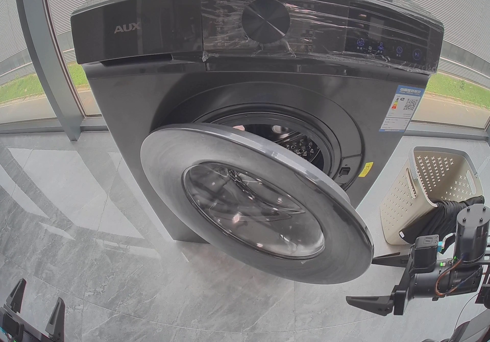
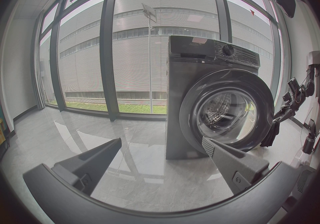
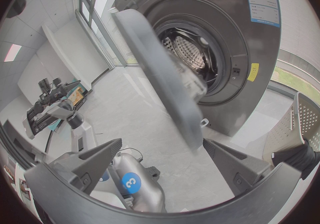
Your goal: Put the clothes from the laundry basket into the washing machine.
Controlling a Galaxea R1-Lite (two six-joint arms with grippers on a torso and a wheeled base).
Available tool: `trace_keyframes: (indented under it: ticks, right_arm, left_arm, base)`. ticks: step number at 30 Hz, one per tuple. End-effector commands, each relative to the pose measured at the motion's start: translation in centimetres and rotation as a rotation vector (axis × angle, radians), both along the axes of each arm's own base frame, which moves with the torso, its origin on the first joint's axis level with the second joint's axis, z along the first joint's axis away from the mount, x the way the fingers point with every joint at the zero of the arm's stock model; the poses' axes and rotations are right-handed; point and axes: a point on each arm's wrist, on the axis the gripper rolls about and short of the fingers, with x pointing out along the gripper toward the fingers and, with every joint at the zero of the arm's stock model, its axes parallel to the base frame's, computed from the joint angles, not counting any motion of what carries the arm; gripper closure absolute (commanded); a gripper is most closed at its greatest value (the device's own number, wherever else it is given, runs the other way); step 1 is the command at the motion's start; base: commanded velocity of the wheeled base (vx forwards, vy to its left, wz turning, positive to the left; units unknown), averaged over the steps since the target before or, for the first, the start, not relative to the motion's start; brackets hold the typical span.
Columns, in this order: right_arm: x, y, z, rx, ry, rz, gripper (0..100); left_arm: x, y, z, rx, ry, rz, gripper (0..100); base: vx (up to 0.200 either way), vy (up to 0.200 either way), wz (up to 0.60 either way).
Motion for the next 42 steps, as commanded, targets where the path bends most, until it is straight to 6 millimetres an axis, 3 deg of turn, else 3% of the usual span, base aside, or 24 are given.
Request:
trace_keyframes:
  ticks: [1, 6, 10, 13, 19, 24, 30, 35, 39, 41, 42]
  right_arm:
    - [-1.6, -0.4, 0.4, 0.031, -0.033, 0.037, 0]
    - [-2.2, -0.9, 1.9, 0.116, -0.061, 0.006, 0]
    - [-0.8, -1.2, 2.1, 0.105, -0.064, -0.062, 0]
    - [1.4, -0.4, 2.0, 0.088, -0.036, -0.084, 0]
    - [3.0, 1.1, 1.0, 0.058, 0.024, -0.054, 0]
    - [2.8, 2.3, 0.5, 0.066, 0.019, -0.001, 0]
    - [1.4, 2.2, 0.5, 0.07, 0.013, 0.034, 0]
    - [-1.4, 1.4, 1.8, 0.125, -0.05, 0.09, 0]
    - [-1.3, 1.3, 3.0, 0.184, -0.085, 0.071, 0]
    - [-0.5, 1.1, 5.2, 0.275, -0.119, 0.021, 0]
    - [-0.5, 1.1, 5.2, 0.275, -0.119, 0.021, 0]
  left_arm:
    - [0.0, 0.0, -0.5, -0.002, 0.001, 0.0, 0]
    - [0.0, 0.0, -0.5, 0.0, 0.001, 0.0, 0]
    - [0.0, 0.0, -0.5, 0.0, -0.001, 0.0, 0]
    - [0.0, 0.0, -0.5, 0.0, 0.001, 0.0, 0]
    - [0.0, 0.0, -0.5, -0.002, 0.001, 0.0, 0]
    - [0.0, 0.0, -0.5, -0.002, -0.001, 0.0, 0]
    - [0.0, 0.0, -0.5, 0.0, -0.001, 0.001, 0]
    - [0.0, 0.0, -0.5, 0.0, -0.001, 0.0, 0]
    - [0.0, 0.0, -0.5, 0.0, -0.001, 0.0, 0]
    - [0.0, 0.0, -0.5, 0.0, -0.001, 0.0, 0]
    - [0.0, 0.0, -0.5, 0.0, -0.001, 0.0, 0]
  base:
    - [0.0, 0.0, 0.0]
    - [0.0, 0.0, 0.0]
    - [0.0, 0.0, 0.0]
    - [0.0, 0.0, 0.0]
    - [0.0, 0.0, 0.0]
    - [0.0, 0.0, 0.0]
    - [0.0, 0.0, 0.0]
    - [0.0, 0.0, 0.0]
    - [0.0, 0.0, 0.0]
    - [0.0, 0.0, 0.0]
    - [0.0, 0.0, 0.0]
